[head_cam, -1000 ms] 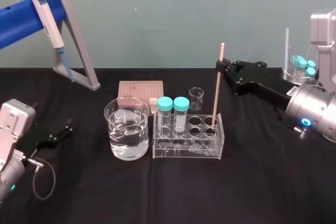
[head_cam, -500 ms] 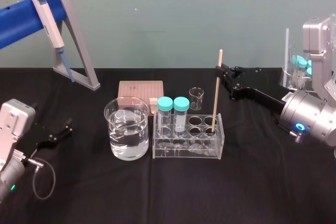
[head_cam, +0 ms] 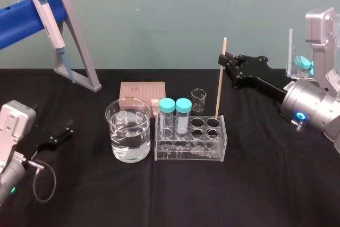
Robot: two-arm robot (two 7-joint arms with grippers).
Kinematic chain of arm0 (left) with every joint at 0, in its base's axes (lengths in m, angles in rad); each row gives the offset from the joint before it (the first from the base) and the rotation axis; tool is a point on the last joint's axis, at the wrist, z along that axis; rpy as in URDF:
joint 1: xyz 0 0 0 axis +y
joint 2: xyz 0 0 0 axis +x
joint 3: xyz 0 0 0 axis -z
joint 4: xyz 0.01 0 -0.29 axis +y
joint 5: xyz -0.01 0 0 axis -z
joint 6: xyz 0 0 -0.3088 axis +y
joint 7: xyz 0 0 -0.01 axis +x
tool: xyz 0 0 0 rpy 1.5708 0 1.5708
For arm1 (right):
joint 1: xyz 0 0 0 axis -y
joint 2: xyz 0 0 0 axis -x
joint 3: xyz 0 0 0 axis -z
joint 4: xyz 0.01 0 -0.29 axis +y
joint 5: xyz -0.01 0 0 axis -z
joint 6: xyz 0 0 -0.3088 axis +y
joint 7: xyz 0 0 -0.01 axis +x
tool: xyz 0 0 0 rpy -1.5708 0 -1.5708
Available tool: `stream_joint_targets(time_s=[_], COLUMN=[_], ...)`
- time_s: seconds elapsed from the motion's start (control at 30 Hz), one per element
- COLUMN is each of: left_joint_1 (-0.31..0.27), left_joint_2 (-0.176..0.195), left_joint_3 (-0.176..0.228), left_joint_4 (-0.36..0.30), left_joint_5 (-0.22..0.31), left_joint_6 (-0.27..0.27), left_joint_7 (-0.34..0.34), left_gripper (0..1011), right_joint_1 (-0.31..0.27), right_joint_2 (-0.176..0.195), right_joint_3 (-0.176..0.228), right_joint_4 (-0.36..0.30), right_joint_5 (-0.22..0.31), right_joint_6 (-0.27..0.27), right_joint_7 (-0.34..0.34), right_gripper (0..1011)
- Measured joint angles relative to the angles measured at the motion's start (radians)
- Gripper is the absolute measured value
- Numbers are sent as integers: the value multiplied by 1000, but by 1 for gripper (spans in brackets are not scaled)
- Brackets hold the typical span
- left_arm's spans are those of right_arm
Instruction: Hold the thermometer with one hand and immerse one end into the beaker, then reinsert it into the test tube rack.
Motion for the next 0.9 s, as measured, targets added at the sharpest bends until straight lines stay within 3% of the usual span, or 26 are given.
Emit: stream_joint_targets(time_s=[0.43,0.9], left_joint_1=[0,0], left_joint_2=[0,0], left_joint_3=[0,0], left_joint_4=[0,0], left_joint_5=[0,0], left_joint_6=[0,0], left_joint_7=[0,0], left_gripper=[1004,1004], right_joint_1=[52,49], right_joint_2=[-48,-60], right_joint_3=[-18,-26], right_joint_4=[99,127], right_joint_5=[-27,-49], right_joint_6=[-17,-13], right_joint_7=[46,53], right_gripper=[46,46])
